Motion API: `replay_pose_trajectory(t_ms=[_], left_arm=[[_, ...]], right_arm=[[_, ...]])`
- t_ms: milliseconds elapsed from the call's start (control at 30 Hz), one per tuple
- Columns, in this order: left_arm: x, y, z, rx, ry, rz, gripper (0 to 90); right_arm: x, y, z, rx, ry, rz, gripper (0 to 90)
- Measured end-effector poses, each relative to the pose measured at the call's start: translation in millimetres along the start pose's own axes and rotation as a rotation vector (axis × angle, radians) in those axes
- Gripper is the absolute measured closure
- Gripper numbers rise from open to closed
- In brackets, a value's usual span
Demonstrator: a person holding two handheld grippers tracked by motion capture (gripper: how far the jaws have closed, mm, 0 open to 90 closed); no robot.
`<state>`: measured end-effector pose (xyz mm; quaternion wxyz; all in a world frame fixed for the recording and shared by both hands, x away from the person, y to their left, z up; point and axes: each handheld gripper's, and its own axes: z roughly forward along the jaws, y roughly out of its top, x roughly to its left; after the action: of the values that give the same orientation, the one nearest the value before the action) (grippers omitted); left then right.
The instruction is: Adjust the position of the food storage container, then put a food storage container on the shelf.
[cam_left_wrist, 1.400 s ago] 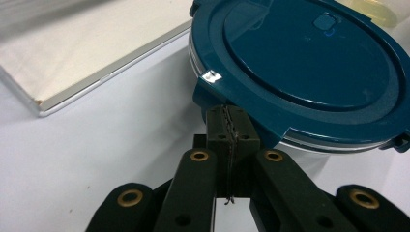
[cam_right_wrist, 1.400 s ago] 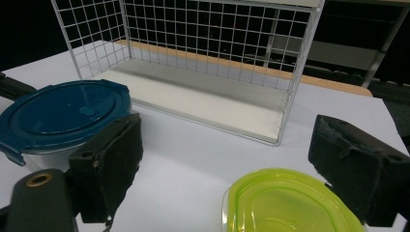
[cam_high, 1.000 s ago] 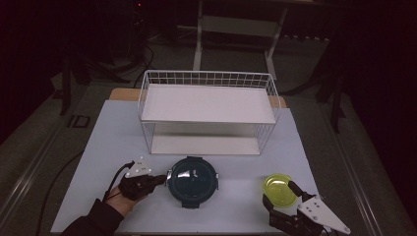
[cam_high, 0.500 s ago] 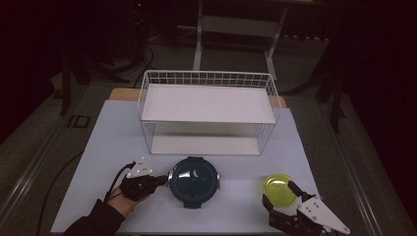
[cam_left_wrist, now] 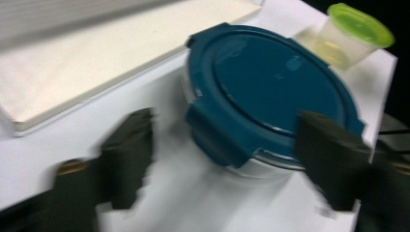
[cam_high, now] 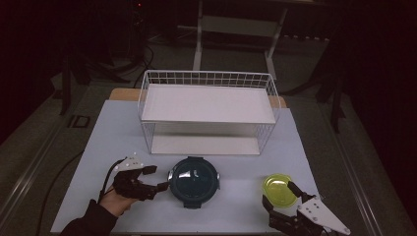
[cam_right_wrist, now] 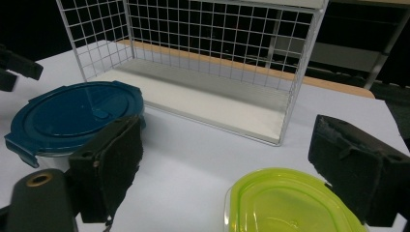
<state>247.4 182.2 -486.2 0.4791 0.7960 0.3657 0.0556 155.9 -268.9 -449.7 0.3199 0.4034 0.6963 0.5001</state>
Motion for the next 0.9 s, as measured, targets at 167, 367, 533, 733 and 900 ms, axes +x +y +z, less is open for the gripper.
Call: replay_pose_trajectory(t_ms=[167,367,533,733,900], left_arm=[[2.8,4.3,6.5,-0.029,0.015,-0.045,0.9],[13.5,6.5,18.7,0.001,-0.039,-0.13,4.6],[25.4,2.4,27.3,0.04,-0.084,-0.279,8.5],[36.0,-0.2,33.7,0.115,-0.141,-0.431,14.8],[45.5,-7.4,37.9,0.147,-0.213,-0.525,25.5]], right_arm=[[0.3,-0.5,1.3,-0.002,0.001,0.004,11.2],[0.5,-0.5,2.4,-0.01,0.018,0.006,10.7],[1.7,-0.3,1.7,-0.012,0.016,-0.005,10.7],[2.9,-0.4,1.7,-0.004,0.007,-0.015,10.7],[4.1,0.0,1.0,-0.016,-0.005,-0.023,10.8]])
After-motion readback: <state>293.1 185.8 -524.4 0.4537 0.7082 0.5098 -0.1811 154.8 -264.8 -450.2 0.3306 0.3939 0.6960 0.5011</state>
